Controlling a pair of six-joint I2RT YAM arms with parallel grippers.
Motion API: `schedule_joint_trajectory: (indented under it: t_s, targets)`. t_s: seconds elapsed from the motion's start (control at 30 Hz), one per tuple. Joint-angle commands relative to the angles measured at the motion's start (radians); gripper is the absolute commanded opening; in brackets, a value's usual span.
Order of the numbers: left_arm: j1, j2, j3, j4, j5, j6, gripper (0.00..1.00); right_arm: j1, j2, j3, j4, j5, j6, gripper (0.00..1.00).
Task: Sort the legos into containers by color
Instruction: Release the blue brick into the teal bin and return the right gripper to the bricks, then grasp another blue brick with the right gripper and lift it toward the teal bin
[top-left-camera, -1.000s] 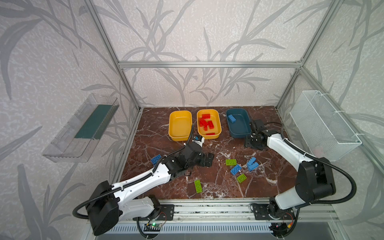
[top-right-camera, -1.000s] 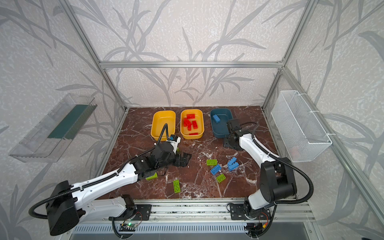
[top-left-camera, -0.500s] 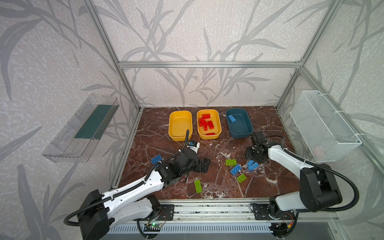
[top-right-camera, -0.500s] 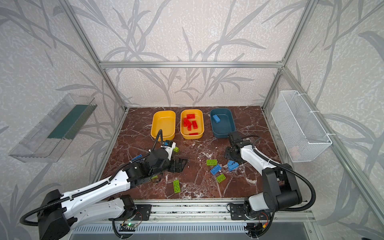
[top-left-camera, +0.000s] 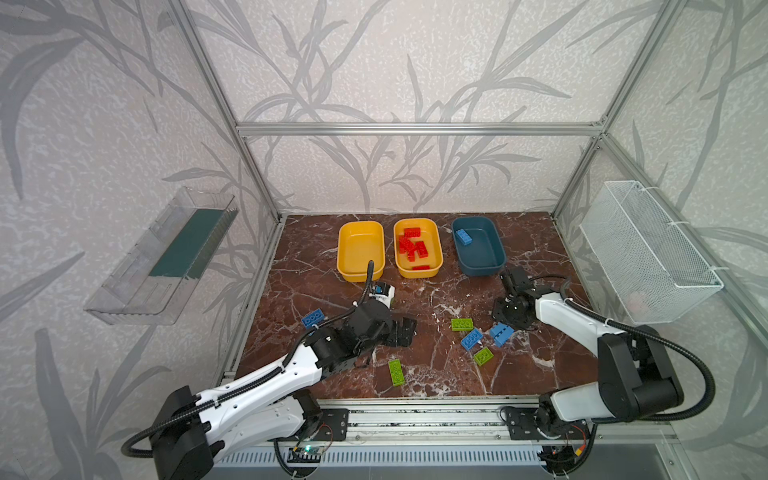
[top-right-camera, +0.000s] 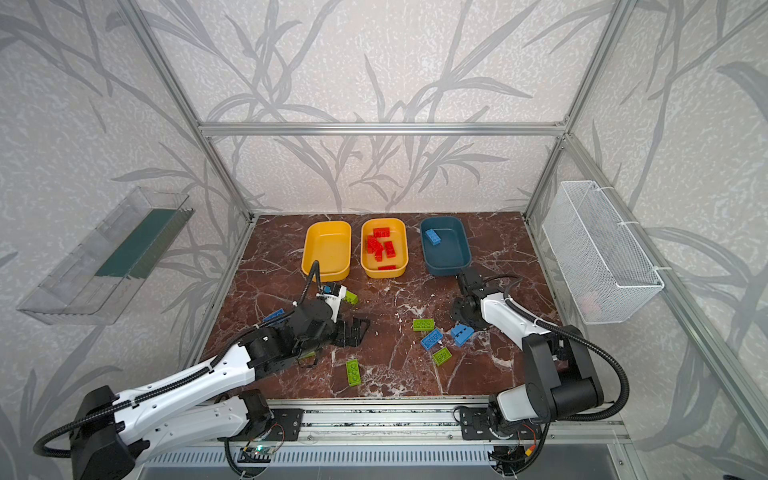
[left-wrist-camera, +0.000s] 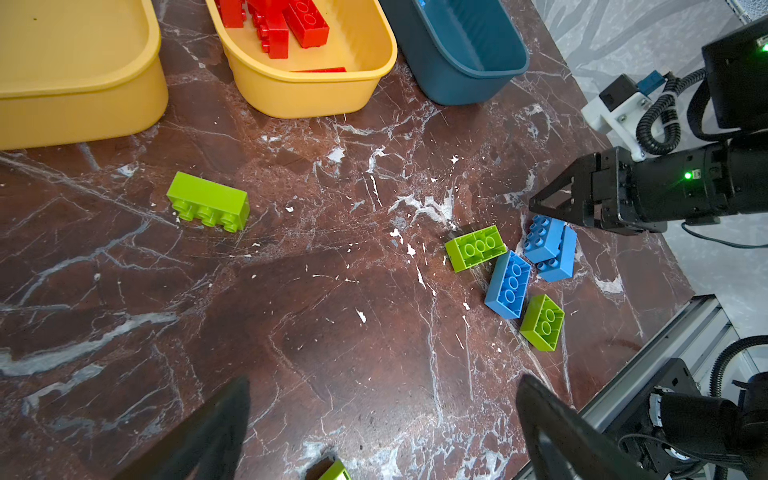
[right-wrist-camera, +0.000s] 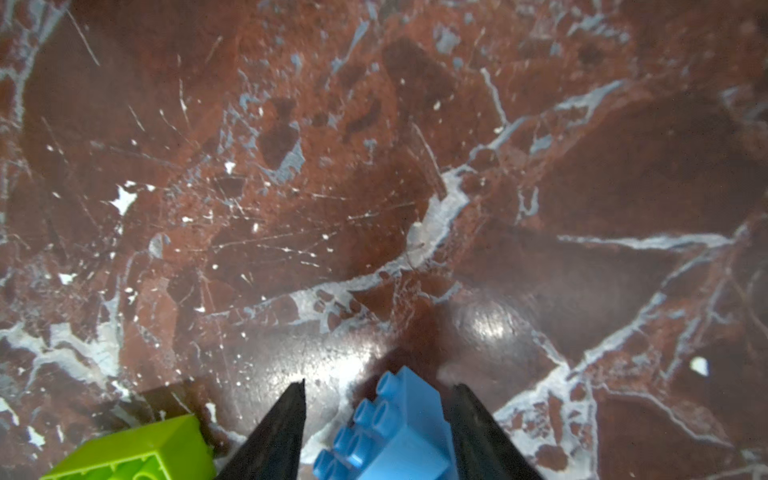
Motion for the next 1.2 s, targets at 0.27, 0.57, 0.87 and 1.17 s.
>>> schedule_joint_trajectory:
  t_s: [0.27,0.57,0.87,1.17]
  targets:
    - [-0.003,-0.028,-0.022,-0.007,-0.011,0.001,0.99,-0.002,-0.053,-0.027,-0.049,0.007,-0.002,0.59]
    - [-0.003,-0.049,-0.039,-0.018,-0.033,-0.008,0.99,0.012,-0.005,-0.031,-0.01,-0.054,-0.001,0.59]
    - [-0.003,-0.06,-0.055,-0.016,-0.056,-0.01,0.99,0.06,0.06,0.002,-0.006,-0.049,0.003,0.58]
    - [-0.003,-0.085,-0.072,-0.03,-0.091,-0.009,0.99,0.074,0.132,0.042,-0.016,-0.021,0.009,0.32]
